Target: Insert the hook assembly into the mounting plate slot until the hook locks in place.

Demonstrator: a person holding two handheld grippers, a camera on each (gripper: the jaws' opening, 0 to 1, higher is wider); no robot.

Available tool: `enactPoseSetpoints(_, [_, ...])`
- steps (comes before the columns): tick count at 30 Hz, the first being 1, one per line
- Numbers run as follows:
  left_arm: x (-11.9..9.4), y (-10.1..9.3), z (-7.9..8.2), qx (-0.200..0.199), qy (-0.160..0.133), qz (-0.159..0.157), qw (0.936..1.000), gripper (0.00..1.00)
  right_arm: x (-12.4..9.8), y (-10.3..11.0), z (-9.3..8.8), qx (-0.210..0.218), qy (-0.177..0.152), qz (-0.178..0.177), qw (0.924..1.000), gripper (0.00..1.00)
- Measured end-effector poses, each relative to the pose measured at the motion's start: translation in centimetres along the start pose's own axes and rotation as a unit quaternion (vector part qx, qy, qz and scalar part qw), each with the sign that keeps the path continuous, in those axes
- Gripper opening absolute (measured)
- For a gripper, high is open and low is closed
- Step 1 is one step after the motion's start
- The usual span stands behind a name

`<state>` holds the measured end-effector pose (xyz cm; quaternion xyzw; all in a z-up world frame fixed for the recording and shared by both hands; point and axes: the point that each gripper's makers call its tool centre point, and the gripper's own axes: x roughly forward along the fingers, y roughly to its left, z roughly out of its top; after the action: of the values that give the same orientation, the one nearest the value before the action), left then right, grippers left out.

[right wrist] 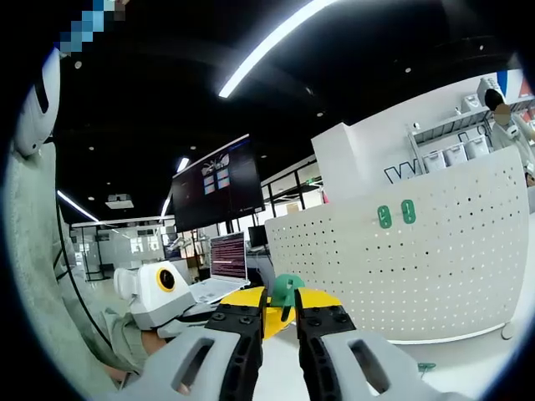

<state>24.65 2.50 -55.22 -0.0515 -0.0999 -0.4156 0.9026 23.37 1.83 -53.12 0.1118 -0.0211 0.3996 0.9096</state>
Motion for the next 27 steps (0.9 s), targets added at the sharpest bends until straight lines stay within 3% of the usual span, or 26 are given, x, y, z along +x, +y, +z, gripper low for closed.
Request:
enactPoseSetpoints(16, [0.09, -0.59, 0.43, 0.001, -0.007, -0.009, 0.9999, 0.04, 0.12, -0.2, -0.38, 0.007, 0.003, -0.004, 1.0, 0.07])
enactPoseSetpoints(27, [0.04, -0.9, 0.06, 0.024, 0.003, -0.006, 0.9997, 0.04, -0.03, -0.34, -0.86, -0.002, 0.01, -0.013, 0.9999, 0.02])
